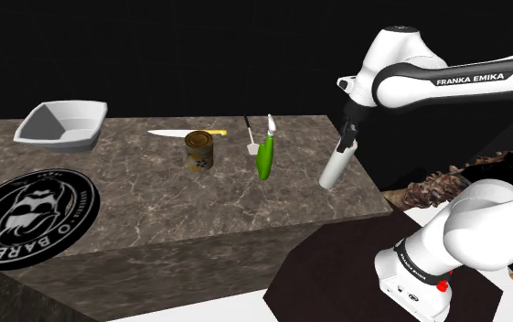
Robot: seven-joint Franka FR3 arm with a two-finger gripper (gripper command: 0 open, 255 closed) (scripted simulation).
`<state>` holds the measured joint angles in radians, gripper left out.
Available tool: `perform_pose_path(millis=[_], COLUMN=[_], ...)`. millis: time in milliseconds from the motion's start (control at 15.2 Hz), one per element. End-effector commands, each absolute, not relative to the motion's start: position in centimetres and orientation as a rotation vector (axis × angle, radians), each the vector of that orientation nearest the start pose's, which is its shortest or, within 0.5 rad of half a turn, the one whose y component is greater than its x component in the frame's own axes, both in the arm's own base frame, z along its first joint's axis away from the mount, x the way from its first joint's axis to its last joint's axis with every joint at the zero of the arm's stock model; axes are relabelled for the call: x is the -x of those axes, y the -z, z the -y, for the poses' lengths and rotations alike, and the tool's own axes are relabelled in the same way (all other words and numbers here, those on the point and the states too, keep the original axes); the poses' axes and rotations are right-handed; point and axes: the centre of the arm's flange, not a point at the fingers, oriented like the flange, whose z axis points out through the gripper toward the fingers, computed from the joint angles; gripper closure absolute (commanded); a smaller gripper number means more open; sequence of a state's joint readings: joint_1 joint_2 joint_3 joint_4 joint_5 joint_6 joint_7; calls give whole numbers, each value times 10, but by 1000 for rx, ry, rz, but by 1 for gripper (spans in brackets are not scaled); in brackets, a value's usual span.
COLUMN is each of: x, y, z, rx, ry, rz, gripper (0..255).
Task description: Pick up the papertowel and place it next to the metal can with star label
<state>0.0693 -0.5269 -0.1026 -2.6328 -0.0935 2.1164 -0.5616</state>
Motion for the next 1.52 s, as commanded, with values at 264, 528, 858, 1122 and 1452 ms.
perform_pose_path(millis=[264,528,858,1122,1452], x=[-374,-374,-374,-374,-374], y=[-403,-403,-403,-403,-419], z=[17,17,17,17,17], rx=[3035,3035,3035,3035,3035], ry=[3,2,2,2,3], rz=[923,923,923,923,923], gripper=[0,0,255,255,255])
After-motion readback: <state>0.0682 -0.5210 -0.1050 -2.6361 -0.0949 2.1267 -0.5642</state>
